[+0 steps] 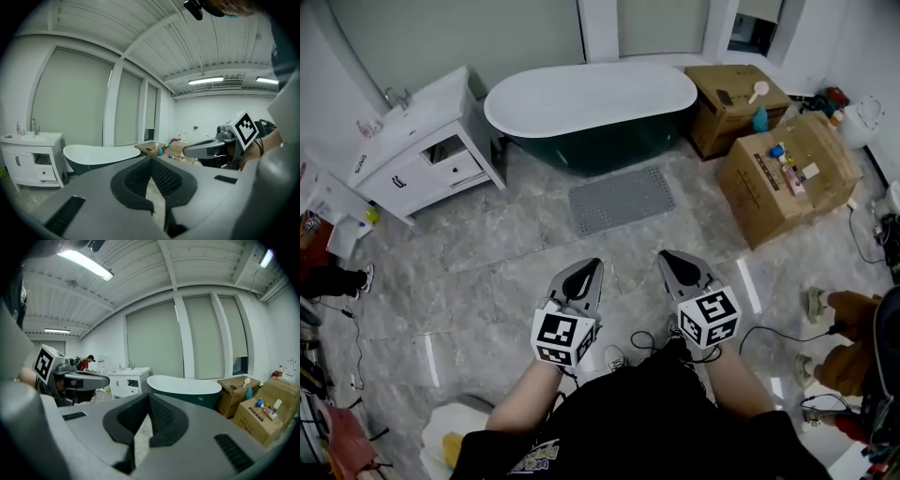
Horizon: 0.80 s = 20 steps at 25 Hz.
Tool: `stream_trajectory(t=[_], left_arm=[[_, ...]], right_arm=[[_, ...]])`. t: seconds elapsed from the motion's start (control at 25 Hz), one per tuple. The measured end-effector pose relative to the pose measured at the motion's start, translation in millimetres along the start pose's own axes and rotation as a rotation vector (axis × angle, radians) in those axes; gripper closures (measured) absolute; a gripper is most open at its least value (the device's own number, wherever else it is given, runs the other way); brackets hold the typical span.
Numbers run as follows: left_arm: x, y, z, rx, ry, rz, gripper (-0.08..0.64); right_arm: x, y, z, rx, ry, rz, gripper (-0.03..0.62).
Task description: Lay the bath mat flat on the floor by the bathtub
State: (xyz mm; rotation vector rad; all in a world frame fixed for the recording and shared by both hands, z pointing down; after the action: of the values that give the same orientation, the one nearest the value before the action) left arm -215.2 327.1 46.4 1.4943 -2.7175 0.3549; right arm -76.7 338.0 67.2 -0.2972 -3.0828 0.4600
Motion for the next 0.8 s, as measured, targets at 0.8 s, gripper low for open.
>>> stream_trajectory(t=[0.8], left_arm=[[-10, 7, -4, -0.013, 0.012, 0.011, 0.545]], right_arm=[[5, 8, -2, -0.003, 0.016, 0.009, 0.575]])
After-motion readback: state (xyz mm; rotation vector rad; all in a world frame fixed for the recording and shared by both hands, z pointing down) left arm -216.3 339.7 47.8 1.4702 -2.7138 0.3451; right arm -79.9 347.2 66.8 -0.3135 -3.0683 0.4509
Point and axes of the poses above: the fingertips, and each gripper's own axes: y backward along the fingers, x to its left, z out of its top, the point moved 1 cm from there along y, backward along the fingers, and after that the axes turned 15 degrees about -z, right-handed, at the moved point
